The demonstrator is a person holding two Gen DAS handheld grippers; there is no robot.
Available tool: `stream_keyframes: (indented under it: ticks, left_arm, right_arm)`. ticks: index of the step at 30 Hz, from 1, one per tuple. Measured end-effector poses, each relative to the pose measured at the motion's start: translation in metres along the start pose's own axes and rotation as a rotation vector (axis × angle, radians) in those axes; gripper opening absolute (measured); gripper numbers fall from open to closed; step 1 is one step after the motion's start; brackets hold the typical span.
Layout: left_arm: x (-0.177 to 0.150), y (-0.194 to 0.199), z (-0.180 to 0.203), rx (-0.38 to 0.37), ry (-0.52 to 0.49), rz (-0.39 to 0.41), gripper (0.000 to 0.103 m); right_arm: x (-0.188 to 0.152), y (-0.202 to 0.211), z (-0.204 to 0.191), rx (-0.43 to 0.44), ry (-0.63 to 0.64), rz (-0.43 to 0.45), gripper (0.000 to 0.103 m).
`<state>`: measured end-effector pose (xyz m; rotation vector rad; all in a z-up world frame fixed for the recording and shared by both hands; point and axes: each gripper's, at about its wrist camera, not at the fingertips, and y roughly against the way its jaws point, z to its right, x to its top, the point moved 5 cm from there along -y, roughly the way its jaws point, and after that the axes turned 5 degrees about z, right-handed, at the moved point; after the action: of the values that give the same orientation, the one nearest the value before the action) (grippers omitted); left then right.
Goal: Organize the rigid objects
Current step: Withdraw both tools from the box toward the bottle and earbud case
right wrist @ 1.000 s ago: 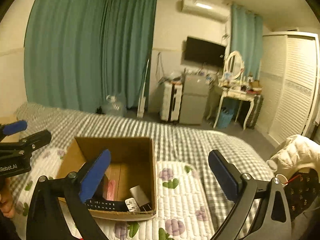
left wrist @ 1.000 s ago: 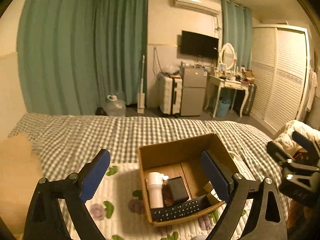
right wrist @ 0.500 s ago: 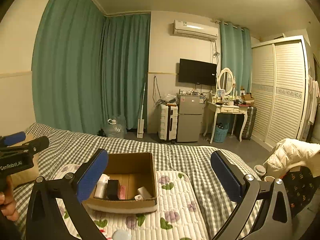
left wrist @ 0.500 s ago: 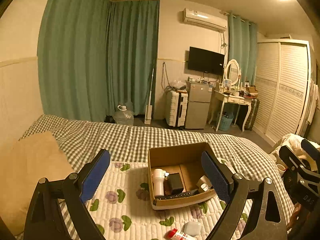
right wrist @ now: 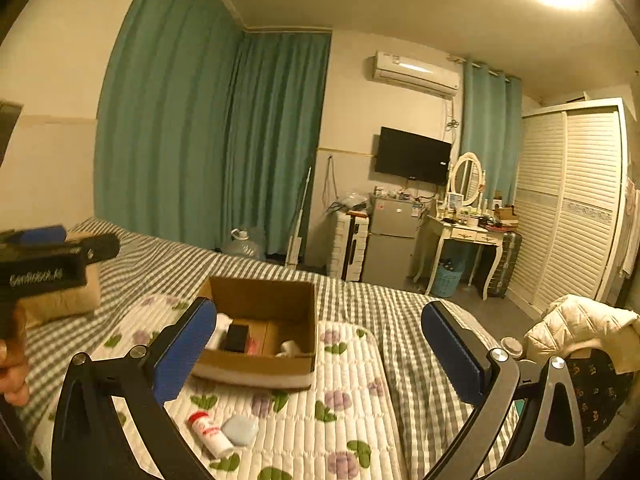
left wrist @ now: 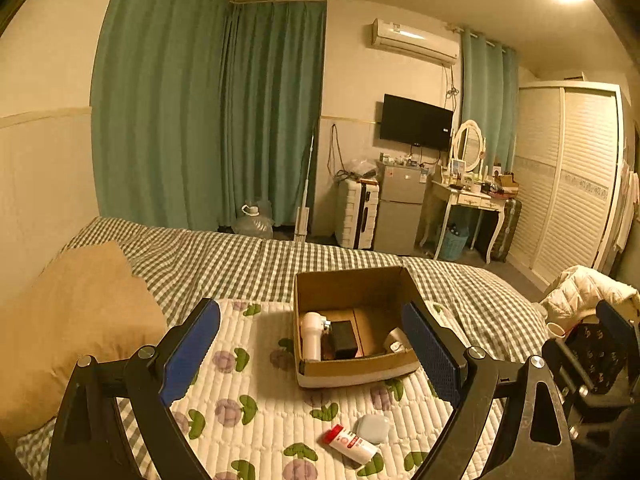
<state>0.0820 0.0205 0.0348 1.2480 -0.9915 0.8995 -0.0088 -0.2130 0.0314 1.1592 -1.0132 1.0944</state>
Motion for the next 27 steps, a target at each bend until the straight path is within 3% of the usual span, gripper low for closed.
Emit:
stream_keyframes:
  ticks: [4,7,19,22,27]
  left_arm:
    - [-0.016,-0.011,0.008,0.004,-0.014,-0.022,0.094]
    - [-0.035,-0.029,0.013,0.03,-0.058,-0.076,0.094]
    - [-0.125,-0.092,0.035,-0.013,-0.104,-0.305,0.094]
    - [-0.153,-0.104,0.04,0.005,-0.143,-0.361,0.094]
    - [-0.191,-0.129,0.037,-0.014,-0.079,-0.493,0.094]
  right_arm:
    - [-0.018,-0.006,0.001,0.023,0.01,-0.03,0.103]
    - [-0.032,-0.016,0.003,0.037,0.008,-0.048,0.103]
    - [-0.098,-0.072,0.001,0.11,-0.011,-0.19,0.103]
    - [-0.117,-0.083,0.001,0.131,-0.024,-0.223,0.103]
    - [-0.147,-0.101,-0.001,0.154,-0.004,-0.299,0.103]
